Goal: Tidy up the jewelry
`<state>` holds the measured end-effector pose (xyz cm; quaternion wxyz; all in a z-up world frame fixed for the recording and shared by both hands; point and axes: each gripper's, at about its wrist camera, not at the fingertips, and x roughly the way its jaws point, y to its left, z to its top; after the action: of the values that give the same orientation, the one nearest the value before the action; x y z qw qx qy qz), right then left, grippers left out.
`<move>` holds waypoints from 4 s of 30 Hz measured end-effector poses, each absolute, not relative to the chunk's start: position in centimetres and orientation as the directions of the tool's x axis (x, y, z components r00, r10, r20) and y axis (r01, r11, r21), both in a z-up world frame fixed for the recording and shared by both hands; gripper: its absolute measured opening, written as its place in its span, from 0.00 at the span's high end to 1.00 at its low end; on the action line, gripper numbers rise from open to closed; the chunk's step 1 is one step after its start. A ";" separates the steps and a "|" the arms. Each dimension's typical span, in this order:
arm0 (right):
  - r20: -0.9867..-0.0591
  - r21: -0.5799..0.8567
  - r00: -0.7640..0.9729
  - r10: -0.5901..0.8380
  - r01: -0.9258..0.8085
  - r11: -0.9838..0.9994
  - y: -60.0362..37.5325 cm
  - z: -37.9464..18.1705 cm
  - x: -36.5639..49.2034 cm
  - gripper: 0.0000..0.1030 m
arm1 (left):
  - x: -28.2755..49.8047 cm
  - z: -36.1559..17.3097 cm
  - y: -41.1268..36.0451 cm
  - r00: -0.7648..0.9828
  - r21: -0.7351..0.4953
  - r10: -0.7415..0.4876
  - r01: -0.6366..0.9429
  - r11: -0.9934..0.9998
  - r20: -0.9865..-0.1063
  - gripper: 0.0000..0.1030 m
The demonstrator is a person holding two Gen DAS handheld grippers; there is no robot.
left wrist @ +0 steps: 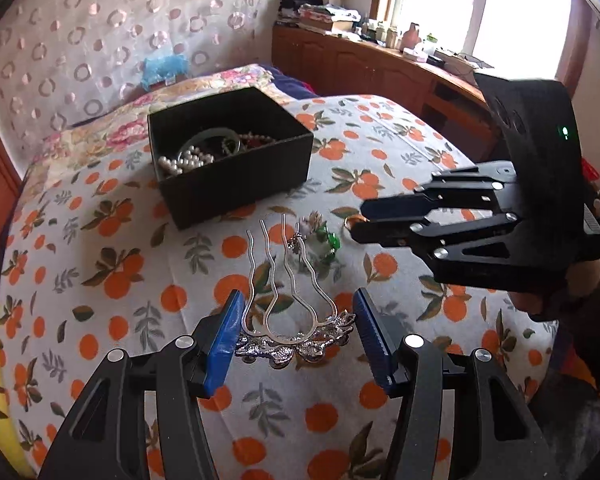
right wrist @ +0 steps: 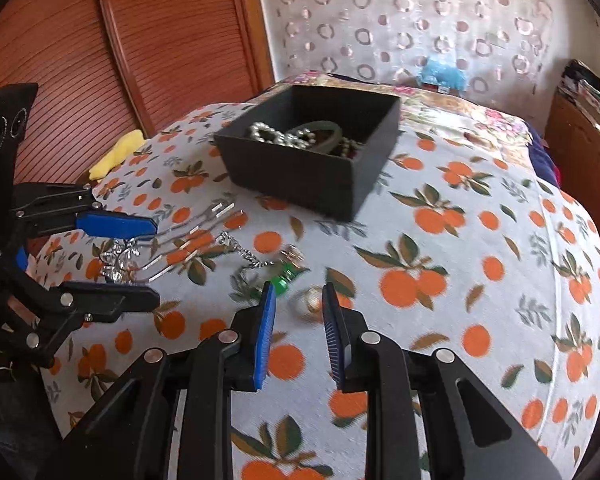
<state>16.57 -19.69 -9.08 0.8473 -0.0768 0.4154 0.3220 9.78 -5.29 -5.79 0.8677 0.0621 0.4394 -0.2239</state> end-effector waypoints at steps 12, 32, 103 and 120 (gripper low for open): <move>-0.814 0.087 0.408 0.413 -0.617 0.782 -16.4 -9.9 17.9 0.85 | 9.7 -6.4 -3.8 0.524 -0.061 -0.298 0.421 0.905 -0.798 0.48; -0.814 0.059 0.432 0.388 -0.604 0.795 -17.5 -9.1 18.2 0.99 | 10.2 -5.6 0.3 0.589 -0.044 -0.247 0.337 0.940 -0.770 0.48; -0.661 0.093 0.564 0.494 -0.592 0.801 -18.7 -2.4 24.3 0.90 | 20.4 -1.5 -2.2 0.688 -0.061 -0.271 0.314 0.947 -0.673 0.38; -0.822 0.000 0.439 0.361 -0.635 0.773 -19.2 -10.9 17.9 0.79 | 15.9 -6.1 -6.9 0.540 -0.135 -0.393 0.454 0.881 -0.744 0.64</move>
<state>17.88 -19.20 -10.87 0.8338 -0.1564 0.4371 0.2987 15.90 -6.86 -6.13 0.8768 0.0370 0.4142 -0.2414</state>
